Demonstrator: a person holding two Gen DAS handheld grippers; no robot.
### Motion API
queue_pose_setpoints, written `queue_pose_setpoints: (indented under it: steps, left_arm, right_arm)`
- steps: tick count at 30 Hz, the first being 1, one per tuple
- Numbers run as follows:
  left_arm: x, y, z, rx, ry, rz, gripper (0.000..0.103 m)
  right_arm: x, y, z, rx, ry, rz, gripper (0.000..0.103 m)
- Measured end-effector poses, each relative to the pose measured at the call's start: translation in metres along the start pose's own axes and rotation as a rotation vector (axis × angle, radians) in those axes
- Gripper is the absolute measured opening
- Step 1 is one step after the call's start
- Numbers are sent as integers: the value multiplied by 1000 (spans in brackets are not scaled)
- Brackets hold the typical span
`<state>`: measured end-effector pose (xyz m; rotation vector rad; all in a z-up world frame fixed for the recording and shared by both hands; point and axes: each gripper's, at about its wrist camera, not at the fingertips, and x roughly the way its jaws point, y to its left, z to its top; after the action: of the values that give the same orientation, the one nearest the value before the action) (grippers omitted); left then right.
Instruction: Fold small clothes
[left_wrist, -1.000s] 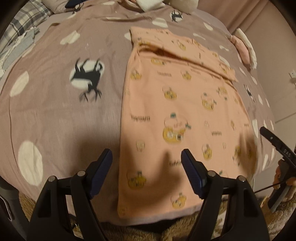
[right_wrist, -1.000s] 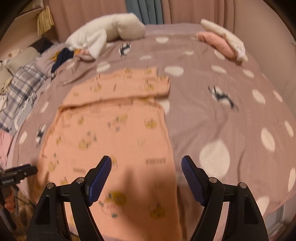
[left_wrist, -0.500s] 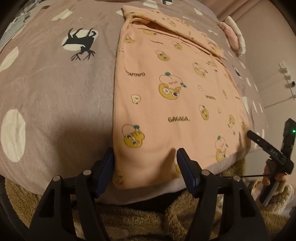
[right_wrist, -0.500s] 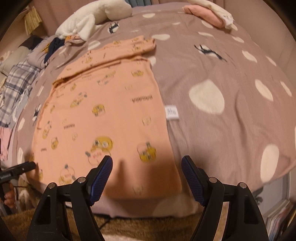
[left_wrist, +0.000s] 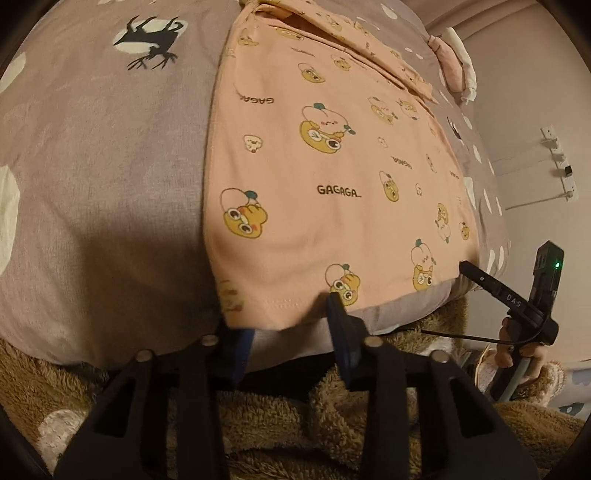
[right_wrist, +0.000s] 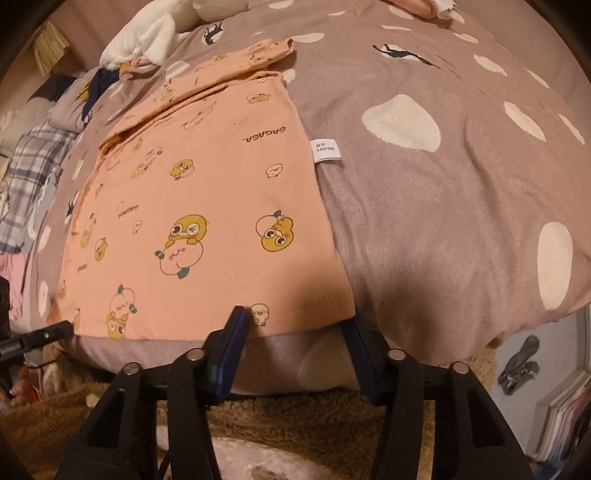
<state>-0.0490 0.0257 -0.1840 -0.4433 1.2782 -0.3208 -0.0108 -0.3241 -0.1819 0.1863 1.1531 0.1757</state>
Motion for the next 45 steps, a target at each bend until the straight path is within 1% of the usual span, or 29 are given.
queue_pose_setpoints:
  steps: [1,2,3,4,5,7,9,12,16,19,24,29,33,37,42,45]
  left_arm:
    - [0,0,0,2,0,-8,21]
    - [0,0,1,3,-2,-14,13]
    - [1,0,2,-2,-6,-18,9]
    - [1,1,3,-17,-9,-20,8]
    - [1,2,5,-26,-14,-23,7]
    - [-6,0,7,-29,-44,-27,6]
    - [-16,-5,10,-23,-83,-35,6]
    - [-28,-9,19,-14,-128,-53,6]
    - [-37,-14,34,-12,-169,-52,6]
    - [-42,-20,48,1,-201,-30,6]
    - [-41,-24,77,19,-226,-2,6]
    - [-33,-27,106,36,-253,53,6]
    - [-20,-24,125,25,-244,91,6]
    - [-11,-22,136,19,-235,123,7]
    - [0,-23,145,25,-224,156,8]
    - [6,-22,150,23,-220,176,10]
  right_arm:
    - [-1,0,0,-2,-3,7,46]
    - [-1,0,1,-3,-4,12,43]
    - [-1,1,2,-7,-8,19,36]
    - [-2,1,3,-13,-14,27,29]
    - [-2,3,4,-17,-18,31,25]
    - [-3,5,6,-25,-22,42,12]
    - [-6,8,9,-38,-37,57,8]
    - [-15,11,17,-56,-70,80,7]
    - [-26,13,34,-54,-119,128,7]
    - [-29,18,51,-56,-153,149,7]
    - [-25,23,77,-51,-194,162,7]
    - [-7,22,104,-17,-191,169,7]
    - [6,22,118,-2,-179,157,7]
    - [19,21,129,8,-158,152,7]
    - [29,20,136,-6,-162,113,7]
    - [35,18,138,9,-153,119,7]
